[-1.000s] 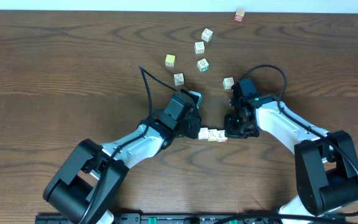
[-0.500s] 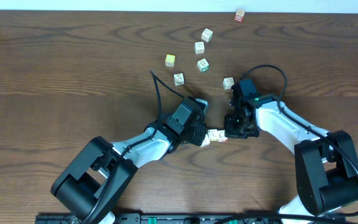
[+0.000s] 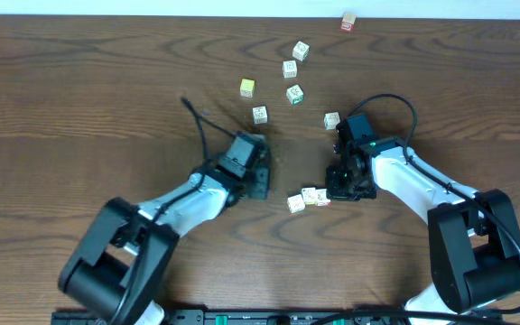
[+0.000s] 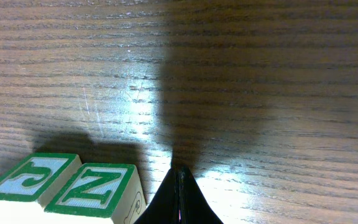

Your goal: Lift 3 blocks

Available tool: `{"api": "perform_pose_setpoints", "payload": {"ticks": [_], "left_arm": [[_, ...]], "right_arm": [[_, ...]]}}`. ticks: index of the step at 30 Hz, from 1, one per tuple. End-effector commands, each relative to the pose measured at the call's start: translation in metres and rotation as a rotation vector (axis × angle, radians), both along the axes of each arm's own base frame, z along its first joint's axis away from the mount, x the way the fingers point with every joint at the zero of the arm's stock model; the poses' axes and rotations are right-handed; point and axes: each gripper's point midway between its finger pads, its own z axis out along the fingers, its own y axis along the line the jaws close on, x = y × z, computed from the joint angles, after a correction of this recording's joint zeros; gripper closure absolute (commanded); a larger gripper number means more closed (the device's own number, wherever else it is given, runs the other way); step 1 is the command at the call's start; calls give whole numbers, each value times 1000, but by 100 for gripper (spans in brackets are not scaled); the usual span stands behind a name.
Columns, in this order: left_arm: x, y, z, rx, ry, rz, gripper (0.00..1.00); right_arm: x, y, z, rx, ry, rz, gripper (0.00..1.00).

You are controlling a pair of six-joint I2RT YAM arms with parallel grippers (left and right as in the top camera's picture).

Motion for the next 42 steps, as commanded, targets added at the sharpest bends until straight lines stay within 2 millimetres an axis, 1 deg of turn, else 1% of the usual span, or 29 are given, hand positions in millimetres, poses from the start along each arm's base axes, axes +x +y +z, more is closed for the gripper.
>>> {"api": "perform_pose_setpoints", "payload": {"ticks": [1,4,7,9,12,18,23,25,30,33,38,42], "left_arm": [[-20,4,15,38,38,8,93],[-44,-7,19,35,82,-34,92],[-77,-30,19,-7,154,-111,92],[-90,-38,15,-18,186,-91,93],[-99,-46,14,-35,210,-60,92],[-102,-50,15,-62,236,-13,93],[-96,-61,21,-114,210,-23,93],[-92,-65,23,-141,205,2,92],[-89,-69,25,-164,205,26,93],[-91,-70,25,-168,214,21,92],[-100,-74,21,-183,258,-11,93],[-103,-77,19,-174,255,-23,93]], "right_arm": [[-7,-16,-15,-91,22,-2,99],[-7,-16,-15,-91,21,0,99],[-7,-16,-15,-91,21,0,99],[-7,-16,-15,-91,22,0,99],[-7,-16,-15,-92,23,1,99],[-8,-16,-15,-92,25,5,99],[-8,-16,-15,-92,25,5,99],[-8,-16,-15,-92,25,4,99],[-8,-16,-15,-92,25,4,99],[-8,-16,-15,-92,25,4,99],[-8,-16,-15,-92,25,5,99],[-8,-16,-15,-92,25,5,99]]}}
